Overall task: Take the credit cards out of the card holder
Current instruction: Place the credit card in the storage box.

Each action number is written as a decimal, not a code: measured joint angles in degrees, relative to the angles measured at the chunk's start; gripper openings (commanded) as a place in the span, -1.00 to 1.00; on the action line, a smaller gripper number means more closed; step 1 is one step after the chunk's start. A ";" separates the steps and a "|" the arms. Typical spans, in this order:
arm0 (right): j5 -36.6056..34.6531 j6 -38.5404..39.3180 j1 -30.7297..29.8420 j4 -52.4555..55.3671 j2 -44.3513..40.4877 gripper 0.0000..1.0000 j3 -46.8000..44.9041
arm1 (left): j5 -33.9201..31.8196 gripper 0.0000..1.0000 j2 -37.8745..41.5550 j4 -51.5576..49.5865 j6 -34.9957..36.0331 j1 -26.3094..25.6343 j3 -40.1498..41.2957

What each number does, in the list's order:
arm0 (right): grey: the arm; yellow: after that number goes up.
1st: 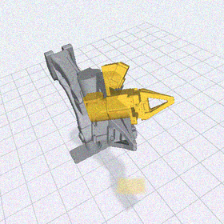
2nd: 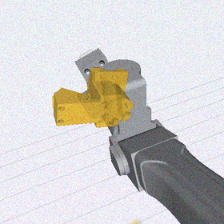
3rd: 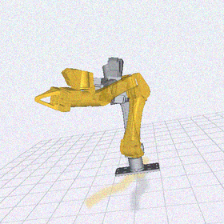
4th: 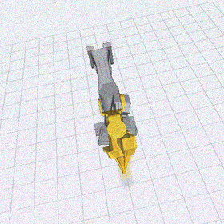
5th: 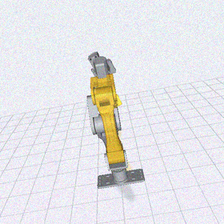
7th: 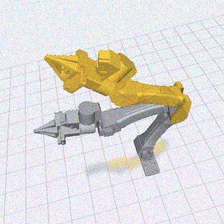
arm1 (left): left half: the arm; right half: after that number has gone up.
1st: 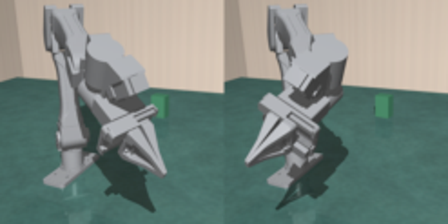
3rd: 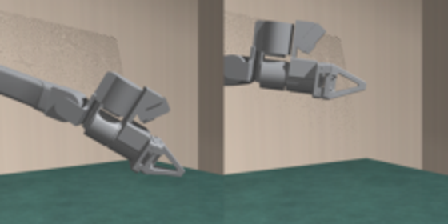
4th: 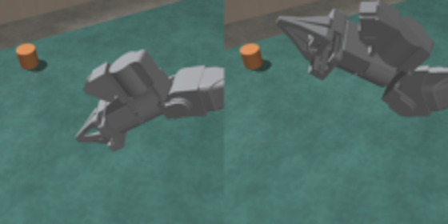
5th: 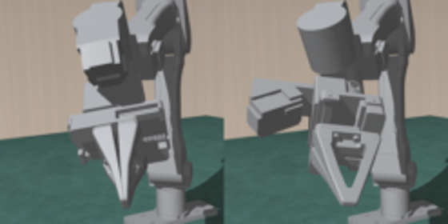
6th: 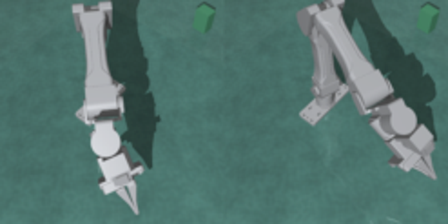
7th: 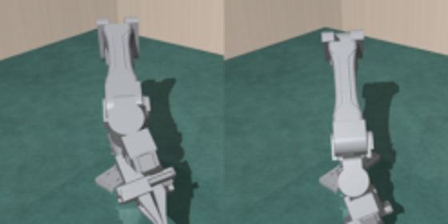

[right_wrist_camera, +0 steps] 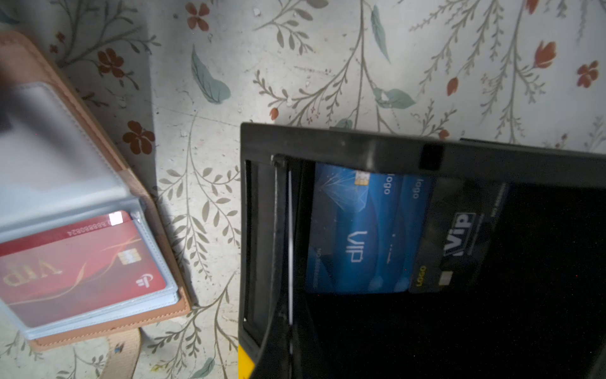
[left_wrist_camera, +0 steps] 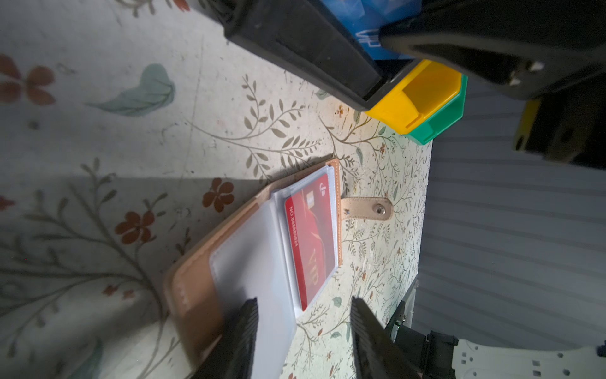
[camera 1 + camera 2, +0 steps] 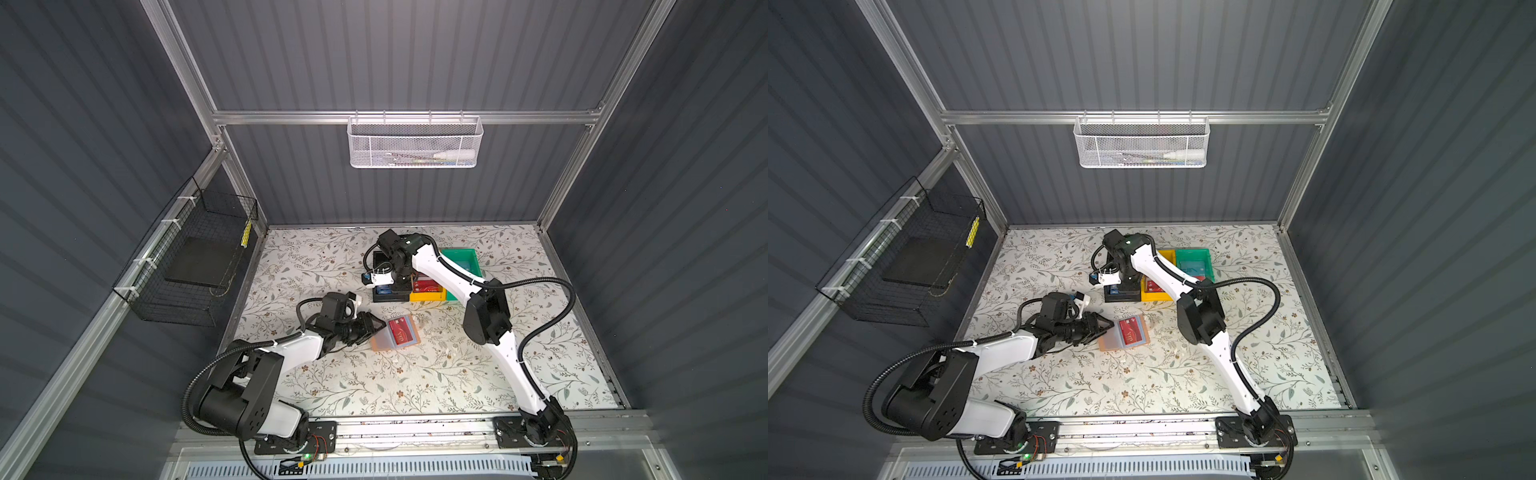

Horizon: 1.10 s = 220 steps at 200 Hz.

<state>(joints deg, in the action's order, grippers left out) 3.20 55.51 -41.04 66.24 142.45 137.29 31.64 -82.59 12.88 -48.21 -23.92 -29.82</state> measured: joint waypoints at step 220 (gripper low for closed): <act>-10.08 -4.55 0.72 -14.34 -1.29 -0.32 -5.09 | 0.00 -0.04 -0.57 0.00 0.00 0.00 0.00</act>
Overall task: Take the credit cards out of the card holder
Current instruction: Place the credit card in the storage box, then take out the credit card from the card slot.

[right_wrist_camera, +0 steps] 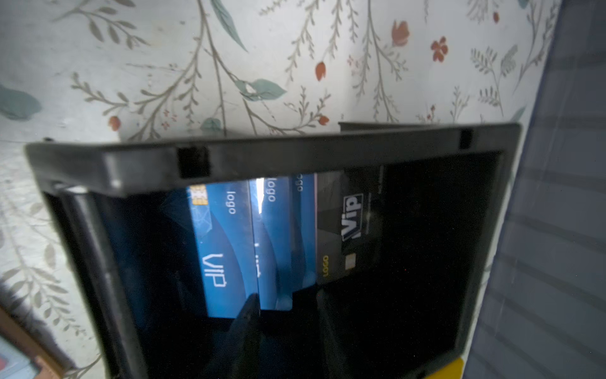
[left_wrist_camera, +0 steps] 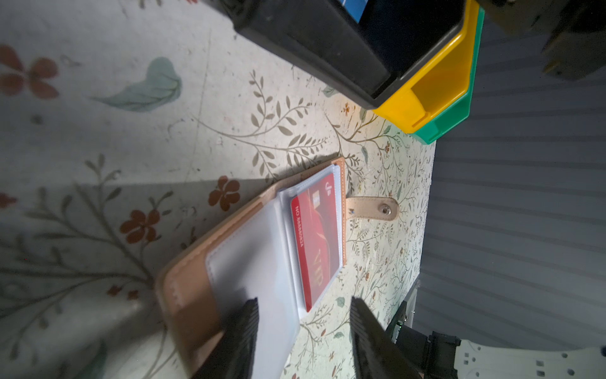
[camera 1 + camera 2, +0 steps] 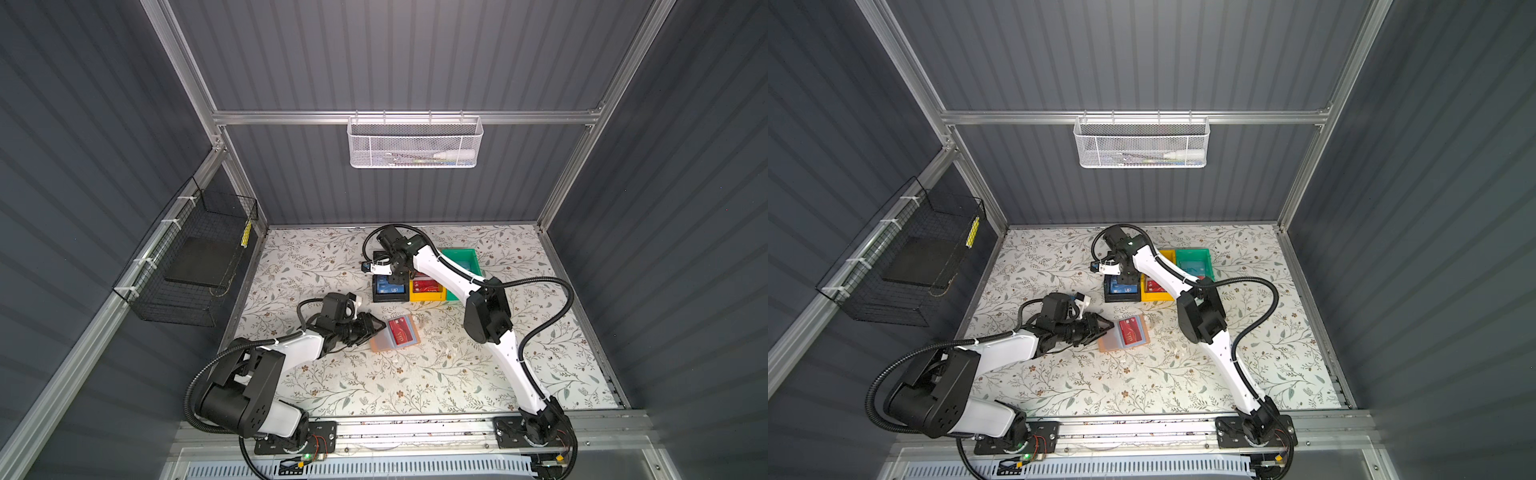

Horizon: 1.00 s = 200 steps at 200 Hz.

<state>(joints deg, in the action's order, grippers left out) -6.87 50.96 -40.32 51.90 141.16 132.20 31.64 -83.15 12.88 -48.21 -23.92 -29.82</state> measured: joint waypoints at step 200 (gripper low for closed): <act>23.93 -51.52 -2.51 -18.10 -29.35 -0.65 -53.72 | 1.36 -0.25 -2.05 6.86 -3.93 -0.07 1.09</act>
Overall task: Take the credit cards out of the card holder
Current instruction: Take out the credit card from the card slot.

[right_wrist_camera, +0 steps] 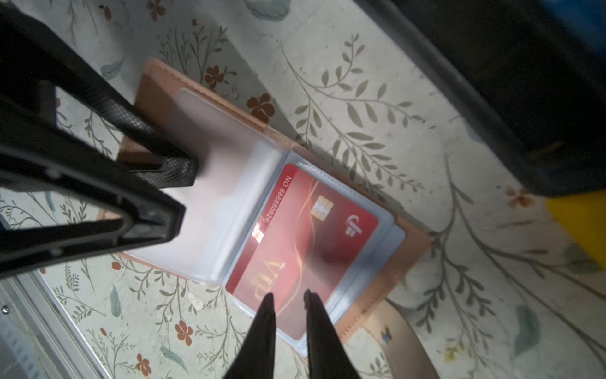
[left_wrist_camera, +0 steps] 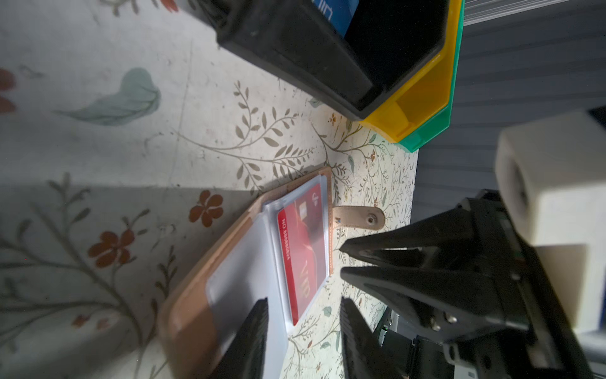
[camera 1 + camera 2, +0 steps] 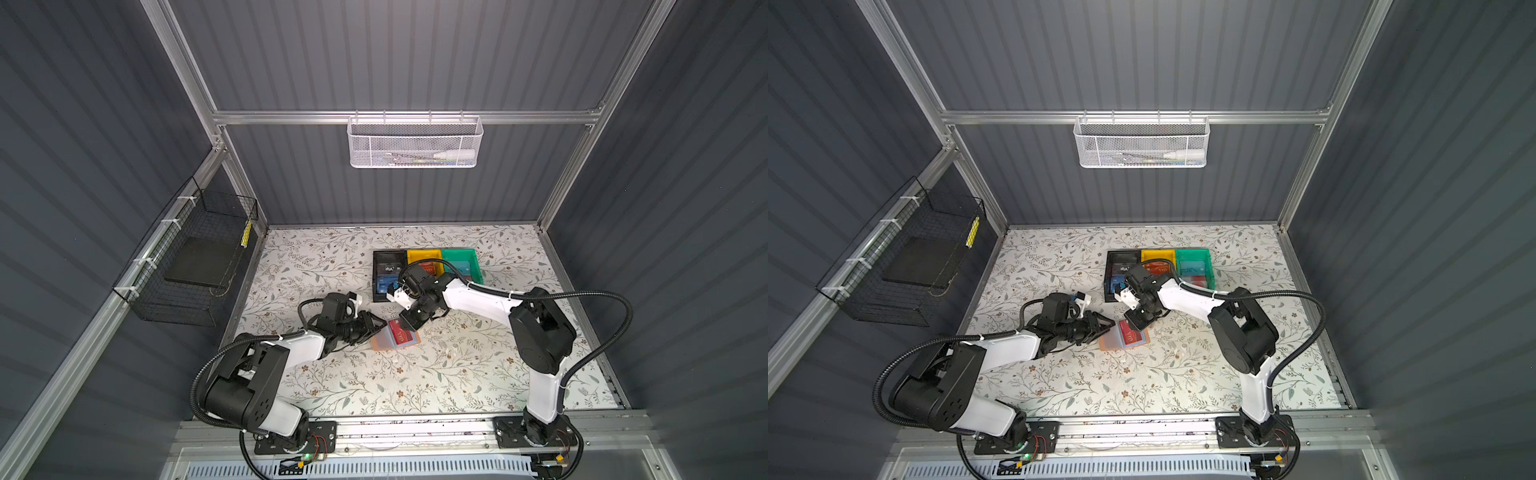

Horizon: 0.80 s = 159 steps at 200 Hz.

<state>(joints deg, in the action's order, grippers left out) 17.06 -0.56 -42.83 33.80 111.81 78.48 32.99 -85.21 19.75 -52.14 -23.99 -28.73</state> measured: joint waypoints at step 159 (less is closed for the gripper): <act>4.42 -4.20 3.06 -0.59 1.53 -0.80 -0.07 | 0.66 -0.44 -7.32 9.75 -3.19 -0.85 1.92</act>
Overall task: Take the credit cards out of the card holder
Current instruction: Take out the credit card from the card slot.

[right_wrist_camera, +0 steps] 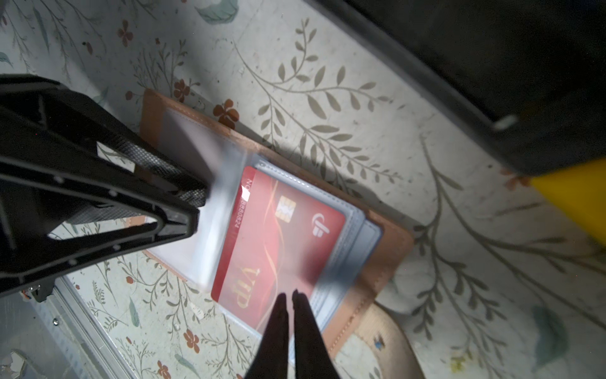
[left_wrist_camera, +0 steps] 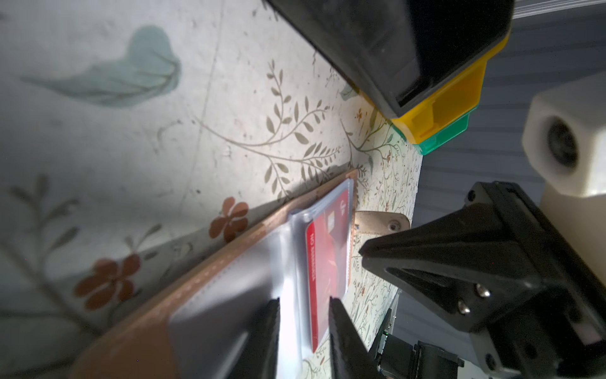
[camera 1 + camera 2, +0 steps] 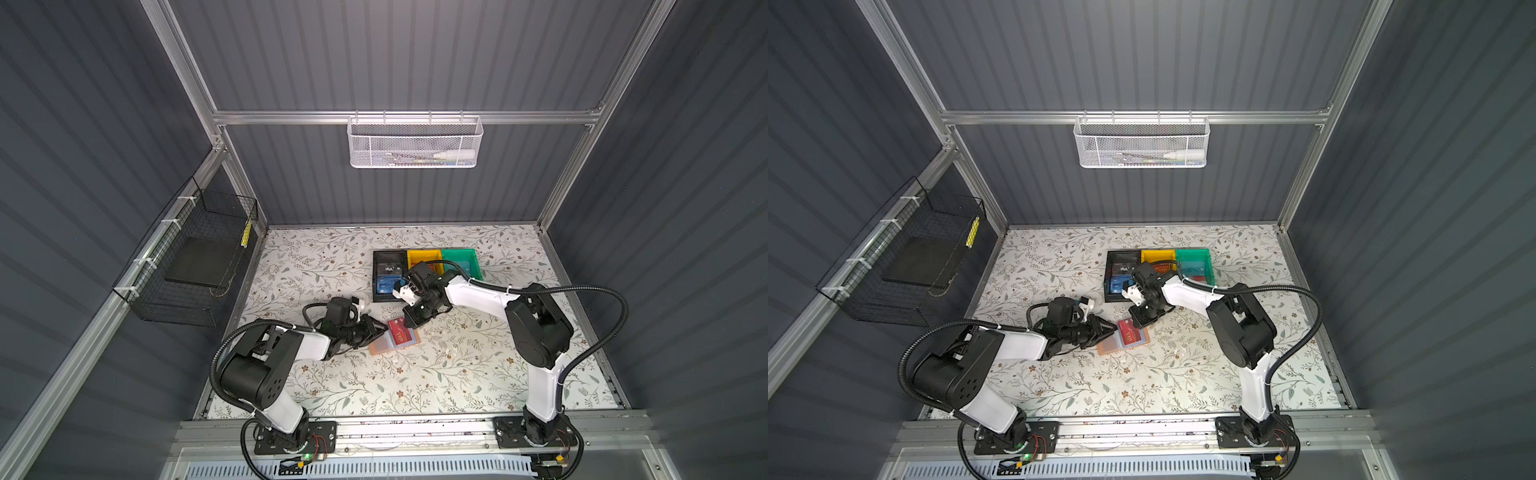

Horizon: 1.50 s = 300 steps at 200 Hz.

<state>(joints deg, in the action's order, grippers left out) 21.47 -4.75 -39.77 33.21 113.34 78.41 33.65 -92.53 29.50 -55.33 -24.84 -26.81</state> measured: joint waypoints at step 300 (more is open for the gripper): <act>0.63 -0.85 0.02 -1.25 2.03 -0.84 -1.01 | 0.46 -0.57 -2.97 4.17 -0.92 -0.04 0.33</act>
<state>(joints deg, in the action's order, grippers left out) 22.11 -5.61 -39.75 31.97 115.37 77.41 34.11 -95.50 33.67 -56.25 -24.88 -26.48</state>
